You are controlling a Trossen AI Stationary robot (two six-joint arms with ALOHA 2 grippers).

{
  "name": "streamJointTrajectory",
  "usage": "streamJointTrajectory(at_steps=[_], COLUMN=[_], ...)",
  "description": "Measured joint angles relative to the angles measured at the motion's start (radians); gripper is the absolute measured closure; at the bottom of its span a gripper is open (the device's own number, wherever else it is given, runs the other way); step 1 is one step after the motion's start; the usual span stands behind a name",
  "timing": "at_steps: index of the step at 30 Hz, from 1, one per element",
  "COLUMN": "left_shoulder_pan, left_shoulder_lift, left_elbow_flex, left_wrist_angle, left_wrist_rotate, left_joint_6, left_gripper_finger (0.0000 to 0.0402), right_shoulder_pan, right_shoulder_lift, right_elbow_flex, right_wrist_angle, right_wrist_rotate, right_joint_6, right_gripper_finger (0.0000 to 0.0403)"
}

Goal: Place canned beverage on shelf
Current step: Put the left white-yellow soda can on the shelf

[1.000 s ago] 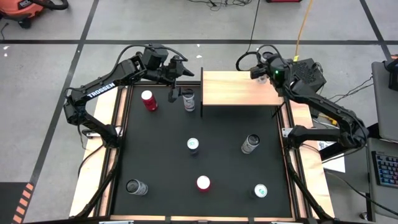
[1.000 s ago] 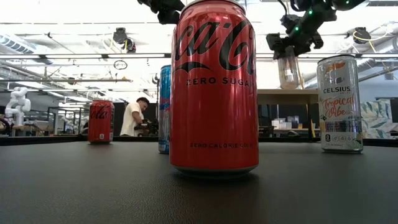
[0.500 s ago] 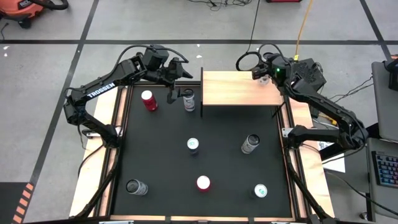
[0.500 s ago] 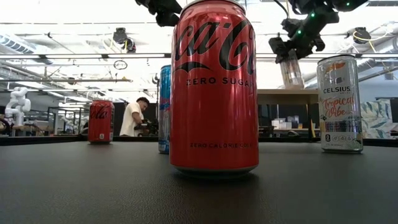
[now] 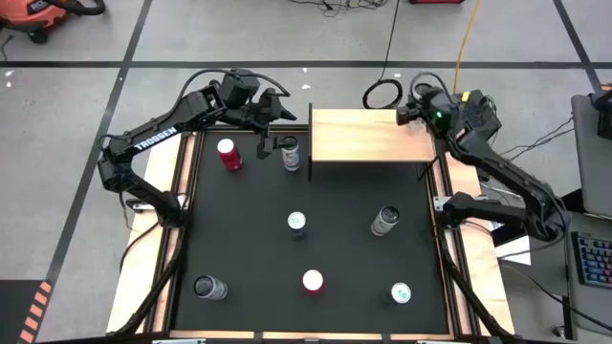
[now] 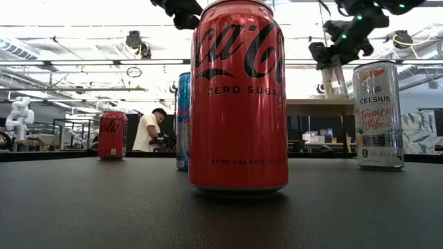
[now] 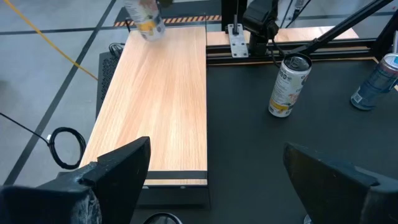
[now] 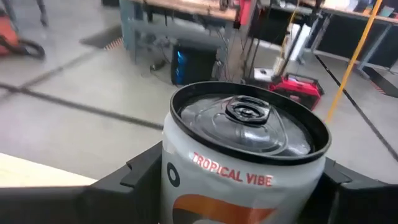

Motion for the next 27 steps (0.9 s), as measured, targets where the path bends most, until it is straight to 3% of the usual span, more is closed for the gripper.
streamJointTrajectory(at_steps=[3, 6, 27], left_shoulder_pan=[0.0, 0.0, 0.0], left_shoulder_lift=[0.0, 0.0, 0.0], left_elbow_flex=[0.0, 0.0, 0.0], left_wrist_angle=[0.001, 0.004, 0.005], left_wrist_rotate=[0.0, 0.0, -0.001], left_joint_6=[0.0, 0.0, 0.0], left_gripper_finger=[0.003, 0.003, 0.003], right_shoulder_pan=[0.0, 0.0, -0.031], right_shoulder_lift=[-0.076, -0.108, -0.026], right_elbow_flex=[-0.093, -0.13, -0.138], right_wrist_angle=[0.131, 0.163, 0.197], right_wrist_rotate=[-0.074, -0.074, -0.051], right_joint_6=[-0.012, -0.024, -0.107], right_gripper_finger=[0.0166, 0.0164, 0.0163])
